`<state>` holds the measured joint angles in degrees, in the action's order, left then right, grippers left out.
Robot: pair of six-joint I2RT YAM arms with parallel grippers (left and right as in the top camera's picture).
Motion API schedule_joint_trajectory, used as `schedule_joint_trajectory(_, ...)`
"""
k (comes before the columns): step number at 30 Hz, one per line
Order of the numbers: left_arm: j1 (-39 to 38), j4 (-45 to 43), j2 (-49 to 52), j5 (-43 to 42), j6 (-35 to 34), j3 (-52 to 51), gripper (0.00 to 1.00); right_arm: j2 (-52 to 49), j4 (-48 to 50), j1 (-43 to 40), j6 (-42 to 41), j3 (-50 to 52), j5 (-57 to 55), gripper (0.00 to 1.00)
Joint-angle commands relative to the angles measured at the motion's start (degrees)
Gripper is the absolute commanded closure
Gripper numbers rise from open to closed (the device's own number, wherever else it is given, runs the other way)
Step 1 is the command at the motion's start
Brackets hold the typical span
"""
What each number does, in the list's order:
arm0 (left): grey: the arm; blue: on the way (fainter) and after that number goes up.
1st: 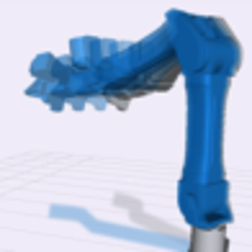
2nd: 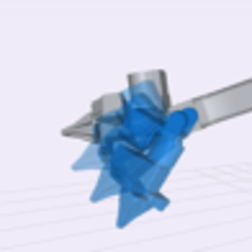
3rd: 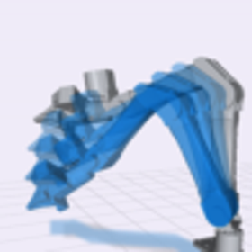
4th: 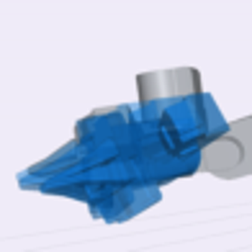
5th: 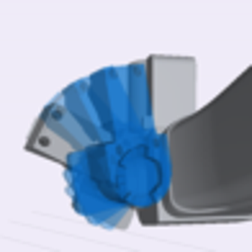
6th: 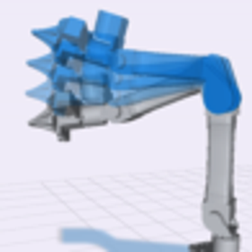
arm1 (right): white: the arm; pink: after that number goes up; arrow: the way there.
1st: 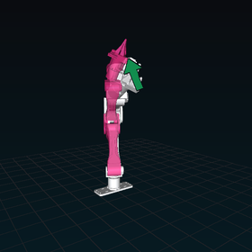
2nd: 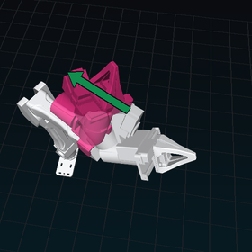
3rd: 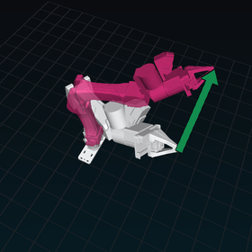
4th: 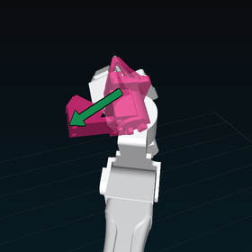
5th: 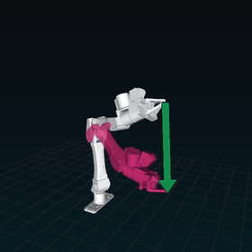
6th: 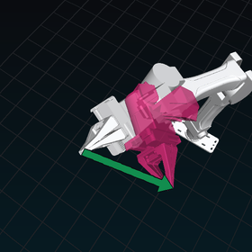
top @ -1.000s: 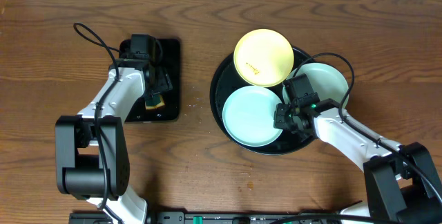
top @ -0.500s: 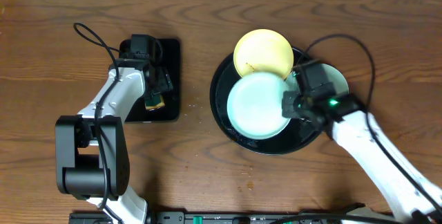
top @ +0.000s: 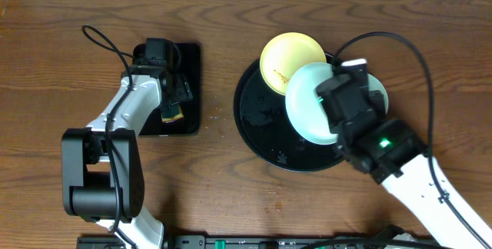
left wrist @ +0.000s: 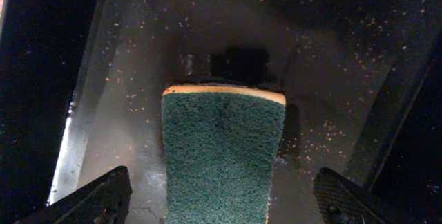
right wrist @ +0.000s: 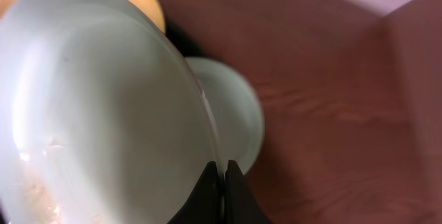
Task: Clean dirty plates on tray and stack at the side
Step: 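Lift the cleaned pale green plate with the right gripper and move it right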
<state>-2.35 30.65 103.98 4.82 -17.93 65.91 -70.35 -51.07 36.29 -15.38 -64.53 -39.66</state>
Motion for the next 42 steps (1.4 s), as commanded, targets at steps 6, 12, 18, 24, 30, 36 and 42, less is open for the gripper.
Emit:
schedule_joint_trajectory(6,0.04,0.07,-0.20,0.13,0.74,-0.22,0.15,-3.23,3.74,14.64,3.02,-0.59,-33.31,0.99)
schedule_joint_trajectory(12,0.04,0.07,-0.20,0.13,0.74,-0.22,0.15,-7.52,11.50,17.27,14.88,-0.59,-39.89,0.99)
schedule_joint_trajectory(18,0.04,0.07,-0.20,0.13,0.74,-0.22,0.15,-12.37,14.86,17.79,19.61,-0.59,-39.89,0.99)
schedule_joint_trajectory(24,0.04,0.07,-0.20,0.13,0.74,-0.22,0.15,-14.40,14.34,17.81,20.26,-0.59,-39.63,0.99)
schedule_joint_trajectory(30,0.02,0.09,-0.20,0.13,0.74,-0.22,0.15,-14.40,12.59,17.77,20.35,-0.59,-27.47,0.99)
schedule_joint_trajectory(36,0.04,0.07,-0.20,0.13,0.74,-0.22,0.15,-14.40,13.05,16.57,16.70,-0.59,-20.09,0.99)
schedule_joint_trajectory(42,0.04,0.07,-0.20,0.13,0.74,-0.22,0.15,-12.92,14.01,8.63,16.09,-1.31,-2.84,0.99)
